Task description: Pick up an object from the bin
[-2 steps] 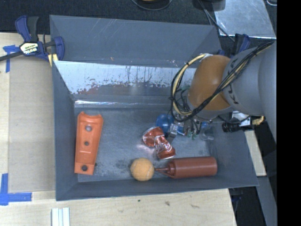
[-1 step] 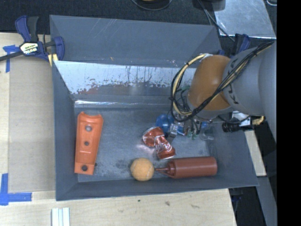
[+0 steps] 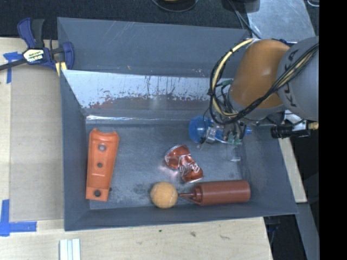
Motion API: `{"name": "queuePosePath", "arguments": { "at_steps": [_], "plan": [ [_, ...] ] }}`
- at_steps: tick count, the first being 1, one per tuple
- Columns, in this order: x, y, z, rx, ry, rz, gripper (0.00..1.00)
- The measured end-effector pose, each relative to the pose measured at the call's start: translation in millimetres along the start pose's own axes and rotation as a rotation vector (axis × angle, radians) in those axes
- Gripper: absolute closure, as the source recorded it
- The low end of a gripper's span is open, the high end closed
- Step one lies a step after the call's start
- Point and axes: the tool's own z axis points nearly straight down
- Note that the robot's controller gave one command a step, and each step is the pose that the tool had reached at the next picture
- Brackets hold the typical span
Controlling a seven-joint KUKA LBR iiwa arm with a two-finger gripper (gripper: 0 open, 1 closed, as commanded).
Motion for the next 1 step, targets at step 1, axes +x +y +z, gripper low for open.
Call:
{"name": "queuePosePath", "arguments": {
  "at_steps": [1],
  "plan": [
    [9.4, 0.7, -74.5, 0.003, 0.005, -0.018, 1.00]
  ]
}}
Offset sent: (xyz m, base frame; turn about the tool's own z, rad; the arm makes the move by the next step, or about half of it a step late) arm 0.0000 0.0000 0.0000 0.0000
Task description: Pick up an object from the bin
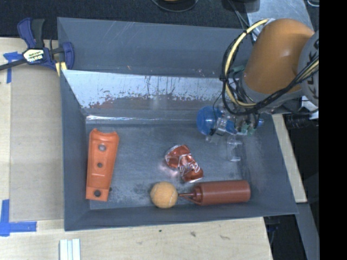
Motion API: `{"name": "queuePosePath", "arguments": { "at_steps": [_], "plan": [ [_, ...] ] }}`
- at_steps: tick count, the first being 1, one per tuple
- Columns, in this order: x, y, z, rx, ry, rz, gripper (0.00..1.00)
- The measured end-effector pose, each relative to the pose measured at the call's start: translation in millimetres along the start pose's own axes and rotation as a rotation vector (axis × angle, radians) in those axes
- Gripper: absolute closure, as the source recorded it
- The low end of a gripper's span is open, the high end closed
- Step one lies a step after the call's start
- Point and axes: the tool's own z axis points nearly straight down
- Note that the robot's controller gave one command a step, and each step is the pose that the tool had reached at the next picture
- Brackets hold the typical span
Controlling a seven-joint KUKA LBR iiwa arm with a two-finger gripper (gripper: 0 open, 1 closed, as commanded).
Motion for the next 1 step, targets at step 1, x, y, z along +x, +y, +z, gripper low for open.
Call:
{"name": "queuePosePath", "arguments": {
  "at_steps": [1],
  "plan": [
    [0.0, 0.0, 0.0, 0.000, 0.000, 0.000, 1.00]
  ]
}}
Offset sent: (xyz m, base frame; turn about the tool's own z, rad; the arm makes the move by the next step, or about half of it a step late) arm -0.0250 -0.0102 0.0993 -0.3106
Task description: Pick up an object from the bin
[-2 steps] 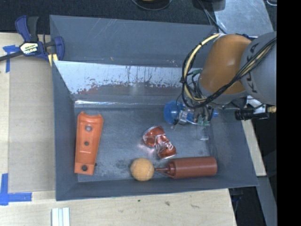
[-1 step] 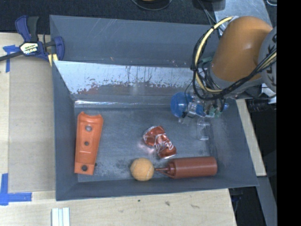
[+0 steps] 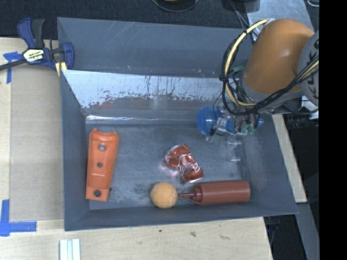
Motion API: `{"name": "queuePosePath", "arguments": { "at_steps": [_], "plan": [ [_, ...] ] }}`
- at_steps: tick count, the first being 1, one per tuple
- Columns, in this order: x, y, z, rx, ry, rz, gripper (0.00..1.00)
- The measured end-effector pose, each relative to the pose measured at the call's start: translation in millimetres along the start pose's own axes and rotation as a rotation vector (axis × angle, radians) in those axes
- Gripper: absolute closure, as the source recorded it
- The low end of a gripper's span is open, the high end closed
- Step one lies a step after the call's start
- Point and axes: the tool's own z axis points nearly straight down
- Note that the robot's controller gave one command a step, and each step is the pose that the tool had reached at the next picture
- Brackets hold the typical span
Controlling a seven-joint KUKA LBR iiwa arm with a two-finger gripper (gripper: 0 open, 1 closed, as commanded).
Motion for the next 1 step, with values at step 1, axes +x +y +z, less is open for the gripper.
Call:
{"name": "queuePosePath", "arguments": {
  "at_steps": [1],
  "plan": [
    [11.7, -11.2, -57.8, 0.002, 0.005, -0.192, 1.00]
  ]
}}
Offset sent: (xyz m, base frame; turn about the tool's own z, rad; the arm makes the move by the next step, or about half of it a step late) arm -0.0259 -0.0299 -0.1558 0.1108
